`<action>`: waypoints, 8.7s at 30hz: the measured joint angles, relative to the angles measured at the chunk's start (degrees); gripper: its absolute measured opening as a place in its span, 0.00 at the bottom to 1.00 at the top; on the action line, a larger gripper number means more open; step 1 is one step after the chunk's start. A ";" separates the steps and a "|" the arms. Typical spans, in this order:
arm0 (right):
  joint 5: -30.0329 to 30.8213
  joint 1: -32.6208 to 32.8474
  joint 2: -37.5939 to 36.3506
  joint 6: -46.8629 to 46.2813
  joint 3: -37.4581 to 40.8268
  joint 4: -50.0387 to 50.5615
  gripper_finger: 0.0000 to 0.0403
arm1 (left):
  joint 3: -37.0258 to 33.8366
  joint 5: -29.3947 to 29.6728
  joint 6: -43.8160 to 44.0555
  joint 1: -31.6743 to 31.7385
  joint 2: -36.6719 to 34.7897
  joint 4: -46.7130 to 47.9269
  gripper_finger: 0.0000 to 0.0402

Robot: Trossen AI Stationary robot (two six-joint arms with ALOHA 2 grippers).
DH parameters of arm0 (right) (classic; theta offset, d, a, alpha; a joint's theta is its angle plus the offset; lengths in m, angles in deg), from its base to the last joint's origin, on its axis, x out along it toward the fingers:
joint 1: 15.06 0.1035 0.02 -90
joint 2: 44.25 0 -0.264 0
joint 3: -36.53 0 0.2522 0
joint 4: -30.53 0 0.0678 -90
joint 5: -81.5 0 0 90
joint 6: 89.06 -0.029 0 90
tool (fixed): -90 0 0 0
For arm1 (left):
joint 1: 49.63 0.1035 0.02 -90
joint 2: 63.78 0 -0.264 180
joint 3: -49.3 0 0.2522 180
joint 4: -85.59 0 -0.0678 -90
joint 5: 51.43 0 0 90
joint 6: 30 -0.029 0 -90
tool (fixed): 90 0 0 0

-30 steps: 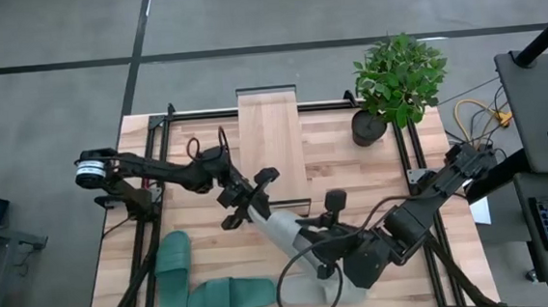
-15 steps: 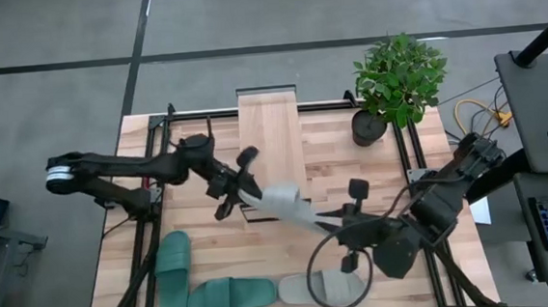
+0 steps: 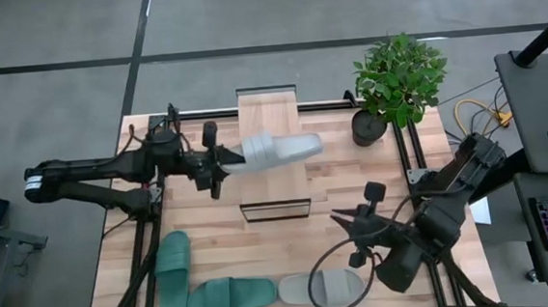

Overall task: Pick and place slides into the shelf
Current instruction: Put the right gray slide on the shelf

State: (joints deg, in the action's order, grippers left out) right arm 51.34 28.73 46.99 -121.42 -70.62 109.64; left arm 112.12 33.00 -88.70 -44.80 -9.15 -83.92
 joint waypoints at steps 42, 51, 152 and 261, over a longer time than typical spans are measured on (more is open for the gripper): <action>12.67 -0.31 0.04 -12.96 15.33 -1.70 0.12 | 2.25 -29.55 -21.42 37.58 15.74 -6.77 0.04; 13.91 -0.31 0.04 -7.60 12.20 -1.74 0.12 | 7.26 -38.42 -21.18 44.69 21.79 -5.18 0.04; 14.76 -0.33 0.00 -3.62 11.42 -1.74 0.12 | 5.65 -35.30 17.83 47.94 24.26 6.51 0.28; 13.25 -0.31 0.00 -3.60 13.17 -1.08 0.12 | -0.35 -20.45 -22.84 43.07 26.58 -12.89 0.01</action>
State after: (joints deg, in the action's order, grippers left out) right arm 64.60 28.42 46.99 -125.02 -57.46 108.56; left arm 111.77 12.55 -111.54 -1.73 17.43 -96.82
